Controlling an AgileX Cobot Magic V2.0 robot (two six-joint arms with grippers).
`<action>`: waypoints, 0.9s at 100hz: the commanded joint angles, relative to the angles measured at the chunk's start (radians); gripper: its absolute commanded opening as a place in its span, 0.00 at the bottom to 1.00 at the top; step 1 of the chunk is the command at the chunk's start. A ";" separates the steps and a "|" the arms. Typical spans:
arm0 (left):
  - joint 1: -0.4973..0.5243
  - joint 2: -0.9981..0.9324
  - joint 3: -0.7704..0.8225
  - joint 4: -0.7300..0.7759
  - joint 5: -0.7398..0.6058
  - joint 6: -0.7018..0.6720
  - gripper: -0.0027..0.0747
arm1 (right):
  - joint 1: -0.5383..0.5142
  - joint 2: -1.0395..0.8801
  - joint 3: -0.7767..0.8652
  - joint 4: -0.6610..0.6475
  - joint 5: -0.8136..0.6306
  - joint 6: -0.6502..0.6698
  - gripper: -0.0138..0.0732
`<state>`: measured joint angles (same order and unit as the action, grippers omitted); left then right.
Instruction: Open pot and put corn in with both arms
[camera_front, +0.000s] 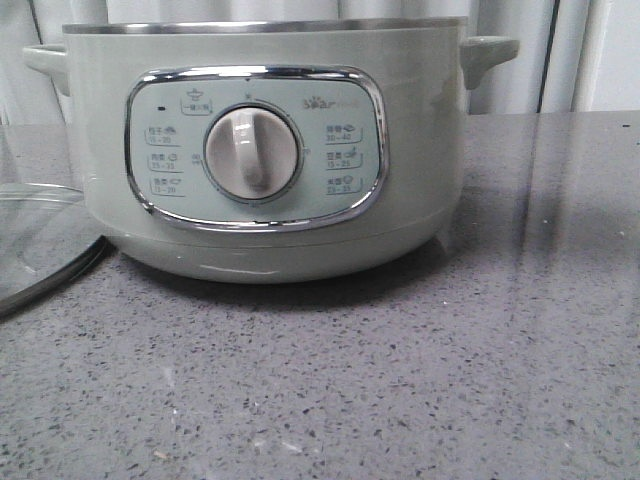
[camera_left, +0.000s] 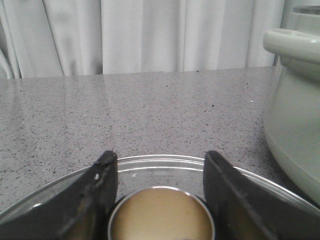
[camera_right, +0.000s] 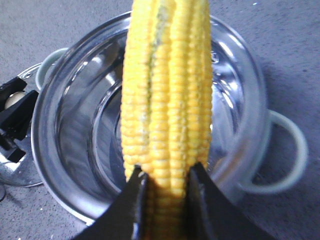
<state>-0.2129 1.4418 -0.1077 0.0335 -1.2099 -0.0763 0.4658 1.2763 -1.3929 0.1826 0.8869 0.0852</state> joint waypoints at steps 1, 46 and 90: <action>-0.008 -0.007 0.023 0.002 -0.161 -0.010 0.31 | 0.010 0.043 -0.049 0.008 -0.077 -0.018 0.25; -0.008 -0.039 0.003 -0.016 -0.161 -0.010 0.50 | 0.017 0.135 -0.061 0.008 -0.125 -0.028 0.59; -0.008 -0.308 -0.046 -0.059 -0.008 0.019 0.52 | 0.017 0.135 -0.061 0.008 -0.124 -0.028 0.59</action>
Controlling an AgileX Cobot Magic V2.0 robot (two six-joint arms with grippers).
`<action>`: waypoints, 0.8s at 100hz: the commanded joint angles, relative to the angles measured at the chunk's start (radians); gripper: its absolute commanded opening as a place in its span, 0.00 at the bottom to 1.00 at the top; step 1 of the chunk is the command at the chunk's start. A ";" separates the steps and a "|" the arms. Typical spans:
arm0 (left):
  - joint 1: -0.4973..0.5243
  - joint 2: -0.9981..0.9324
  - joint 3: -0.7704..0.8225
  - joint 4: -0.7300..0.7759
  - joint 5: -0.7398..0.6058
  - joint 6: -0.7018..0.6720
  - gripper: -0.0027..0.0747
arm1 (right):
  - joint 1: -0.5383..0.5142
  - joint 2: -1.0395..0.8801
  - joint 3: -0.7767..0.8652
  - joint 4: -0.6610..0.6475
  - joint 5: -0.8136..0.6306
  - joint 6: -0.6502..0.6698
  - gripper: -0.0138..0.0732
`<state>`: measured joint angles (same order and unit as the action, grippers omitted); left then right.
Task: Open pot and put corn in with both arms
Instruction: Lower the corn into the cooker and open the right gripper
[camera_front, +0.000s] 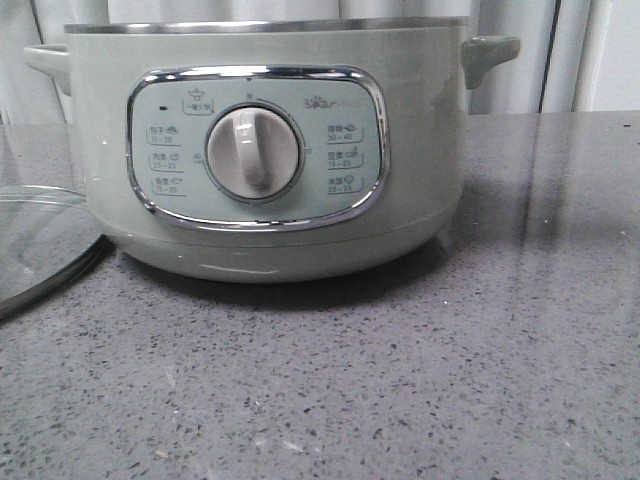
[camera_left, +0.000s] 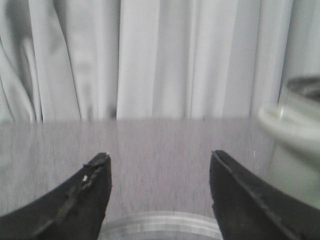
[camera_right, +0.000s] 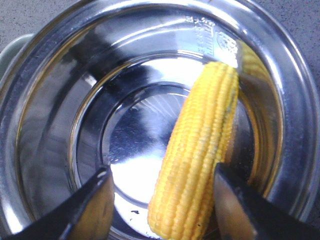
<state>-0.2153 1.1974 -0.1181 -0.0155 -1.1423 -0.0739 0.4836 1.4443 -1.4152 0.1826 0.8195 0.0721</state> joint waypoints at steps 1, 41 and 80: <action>-0.006 -0.069 -0.039 -0.010 -0.069 0.021 0.52 | -0.001 -0.033 -0.038 0.008 -0.055 -0.015 0.59; -0.006 -0.421 -0.144 0.063 0.291 0.049 0.48 | -0.001 -0.087 -0.038 -0.045 -0.058 -0.036 0.38; -0.006 -0.841 -0.149 0.066 0.661 0.046 0.01 | -0.001 -0.274 -0.005 -0.191 -0.115 -0.038 0.09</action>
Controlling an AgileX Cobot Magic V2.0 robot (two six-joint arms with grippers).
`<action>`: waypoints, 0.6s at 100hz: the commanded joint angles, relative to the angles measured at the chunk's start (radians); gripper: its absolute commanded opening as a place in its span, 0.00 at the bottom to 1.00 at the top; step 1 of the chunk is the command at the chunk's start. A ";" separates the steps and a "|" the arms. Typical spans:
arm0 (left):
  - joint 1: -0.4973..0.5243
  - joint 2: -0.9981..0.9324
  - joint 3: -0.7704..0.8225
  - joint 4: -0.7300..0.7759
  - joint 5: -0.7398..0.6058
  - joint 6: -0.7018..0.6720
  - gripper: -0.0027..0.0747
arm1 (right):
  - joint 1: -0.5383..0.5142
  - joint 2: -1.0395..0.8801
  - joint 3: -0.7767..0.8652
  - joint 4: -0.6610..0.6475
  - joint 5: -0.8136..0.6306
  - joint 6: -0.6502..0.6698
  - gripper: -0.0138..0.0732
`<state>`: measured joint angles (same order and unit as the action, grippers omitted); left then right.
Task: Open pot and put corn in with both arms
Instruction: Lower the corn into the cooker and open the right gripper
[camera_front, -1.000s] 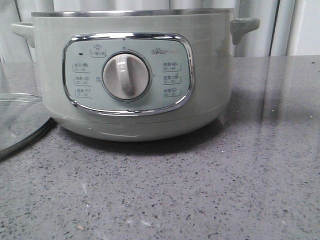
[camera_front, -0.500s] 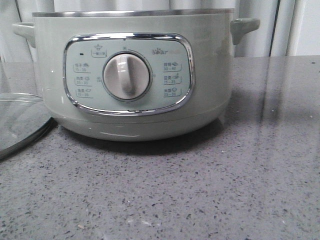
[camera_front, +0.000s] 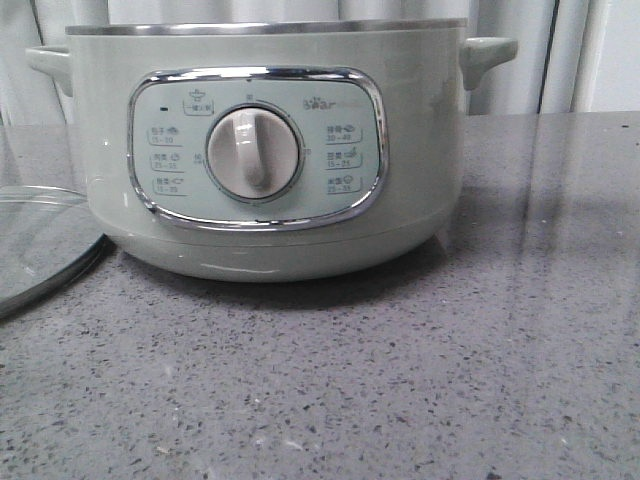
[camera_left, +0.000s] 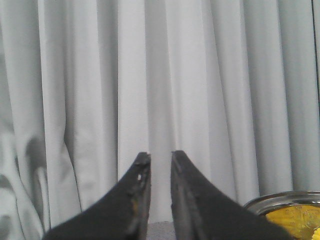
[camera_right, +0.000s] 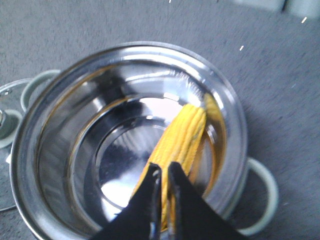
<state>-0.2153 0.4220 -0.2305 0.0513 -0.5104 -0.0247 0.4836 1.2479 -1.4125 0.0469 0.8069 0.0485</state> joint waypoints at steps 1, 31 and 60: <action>-0.006 -0.073 -0.036 -0.001 0.035 -0.003 0.01 | -0.001 -0.083 0.000 -0.065 -0.108 -0.014 0.09; -0.006 -0.272 -0.036 -0.007 0.317 -0.003 0.01 | -0.001 -0.403 0.417 -0.158 -0.519 -0.014 0.09; -0.006 -0.359 -0.034 -0.051 0.457 -0.003 0.01 | -0.003 -0.750 0.853 -0.213 -0.851 -0.014 0.09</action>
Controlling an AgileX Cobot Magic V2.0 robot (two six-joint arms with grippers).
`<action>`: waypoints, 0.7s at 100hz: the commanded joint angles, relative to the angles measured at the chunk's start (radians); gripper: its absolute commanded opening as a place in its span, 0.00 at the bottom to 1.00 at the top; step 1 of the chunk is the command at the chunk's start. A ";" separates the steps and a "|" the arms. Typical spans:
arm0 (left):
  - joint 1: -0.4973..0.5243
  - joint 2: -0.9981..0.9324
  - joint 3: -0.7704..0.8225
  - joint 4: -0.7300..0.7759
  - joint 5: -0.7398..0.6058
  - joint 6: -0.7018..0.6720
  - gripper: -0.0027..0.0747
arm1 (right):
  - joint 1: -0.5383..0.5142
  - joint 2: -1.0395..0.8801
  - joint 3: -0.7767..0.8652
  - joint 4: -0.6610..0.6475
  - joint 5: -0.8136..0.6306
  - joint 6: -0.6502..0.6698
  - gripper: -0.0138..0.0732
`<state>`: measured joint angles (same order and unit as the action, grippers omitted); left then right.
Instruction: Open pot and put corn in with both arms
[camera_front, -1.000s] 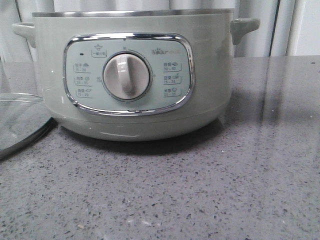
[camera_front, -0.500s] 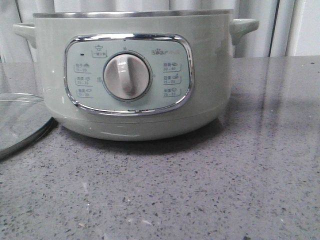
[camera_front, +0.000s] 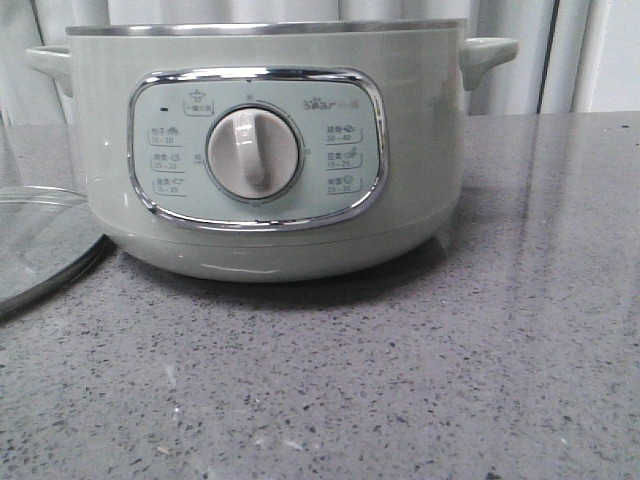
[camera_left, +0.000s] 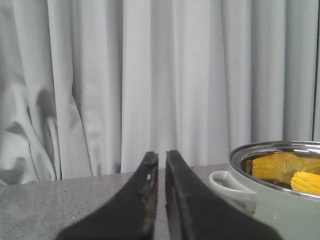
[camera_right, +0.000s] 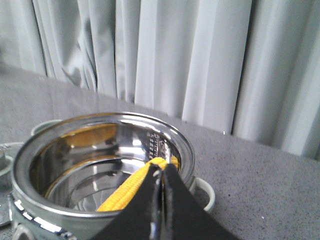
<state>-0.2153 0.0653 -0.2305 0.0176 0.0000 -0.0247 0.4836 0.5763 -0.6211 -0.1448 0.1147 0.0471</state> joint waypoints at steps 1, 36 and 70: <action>-0.006 -0.002 -0.034 -0.018 -0.053 -0.003 0.01 | -0.005 -0.093 0.069 -0.021 -0.167 -0.013 0.09; -0.006 -0.005 -0.034 -0.018 -0.053 -0.003 0.01 | -0.011 -0.363 0.209 -0.021 -0.153 -0.013 0.09; -0.006 -0.005 -0.034 -0.018 -0.053 -0.003 0.01 | -0.011 -0.372 0.209 -0.021 -0.146 -0.013 0.09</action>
<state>-0.2153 0.0492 -0.2305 0.0089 0.0134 -0.0247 0.4801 0.1974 -0.3873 -0.1561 0.0349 0.0465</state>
